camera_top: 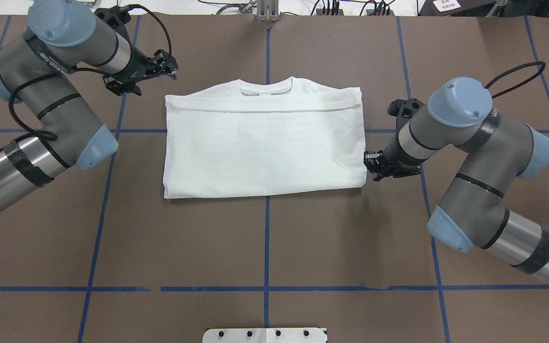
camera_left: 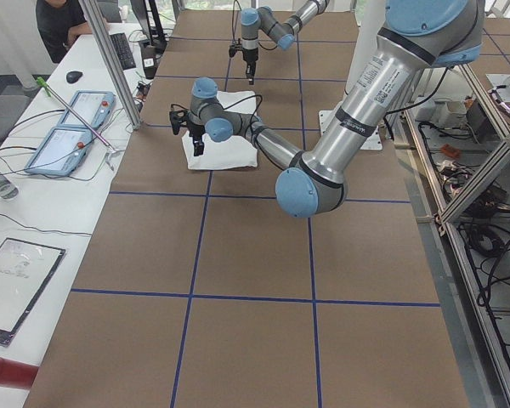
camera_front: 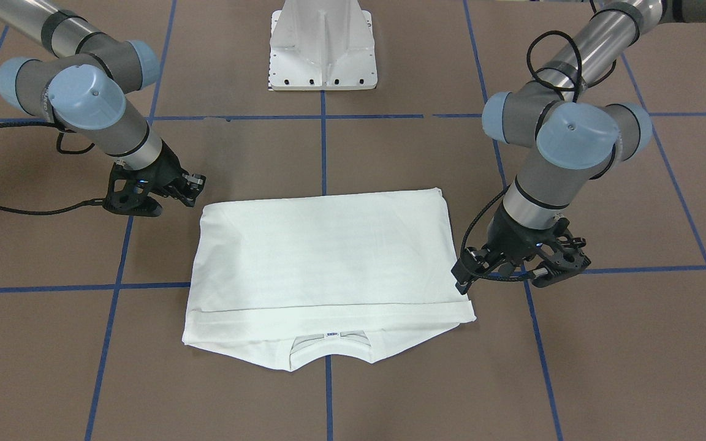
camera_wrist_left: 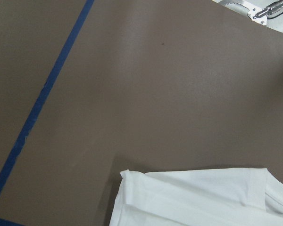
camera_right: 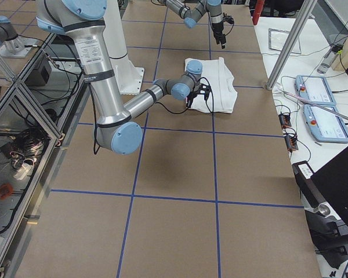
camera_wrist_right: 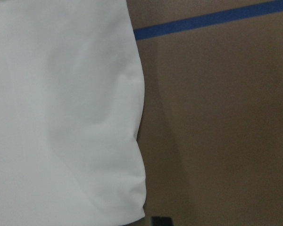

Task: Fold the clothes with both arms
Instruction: 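Move the right gripper down to the folded shirt's side edge, then grasp the side edge of the folded shirt with the right gripper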

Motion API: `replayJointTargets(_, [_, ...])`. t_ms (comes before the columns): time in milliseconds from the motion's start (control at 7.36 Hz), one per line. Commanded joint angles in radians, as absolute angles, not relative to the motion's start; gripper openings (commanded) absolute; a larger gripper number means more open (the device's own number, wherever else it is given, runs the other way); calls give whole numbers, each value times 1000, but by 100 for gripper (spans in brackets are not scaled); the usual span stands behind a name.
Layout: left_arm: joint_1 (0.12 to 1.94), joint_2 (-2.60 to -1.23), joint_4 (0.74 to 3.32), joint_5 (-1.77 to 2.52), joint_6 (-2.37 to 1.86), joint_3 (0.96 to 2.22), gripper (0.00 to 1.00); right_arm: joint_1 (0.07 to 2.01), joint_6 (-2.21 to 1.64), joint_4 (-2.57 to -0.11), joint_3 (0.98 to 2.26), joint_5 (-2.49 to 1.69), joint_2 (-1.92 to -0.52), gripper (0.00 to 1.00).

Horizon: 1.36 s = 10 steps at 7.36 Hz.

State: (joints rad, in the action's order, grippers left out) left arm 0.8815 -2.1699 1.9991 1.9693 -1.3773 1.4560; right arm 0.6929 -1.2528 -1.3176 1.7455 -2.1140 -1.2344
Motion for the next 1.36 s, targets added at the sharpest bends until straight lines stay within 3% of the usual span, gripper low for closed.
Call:
replayJointTargets(0, [882, -2164, 1999, 1968, -1374, 1457, 100, 675, -1246, -1305, 1744, -2106, -1224, 100])
replayJointTargets(272, [881, -2164, 1999, 1968, -1378, 1463, 100, 672, -1246, -1307, 1732, -2073, -1213, 100])
replayJointTargets(680, [881, -2164, 2000, 1970, -1378, 1465, 100, 667, -1246, -1305, 1602, -2047, -1135, 96])
replayJointTargets(816, [882, -2163, 2000, 1968, -1378, 1463, 100, 660, -1249, -1307, 1601, -2048, -1135, 90])
replayJointTargets(952, [882, -2163, 1999, 1968, -1378, 1465, 100, 657, -1252, -1305, 1606, -2048, -1135, 73])
replayJointTargets(1223, [882, -2155, 2002, 1968, -1378, 1465, 100, 658, -1250, -1305, 1618, -2056, -1144, 9])
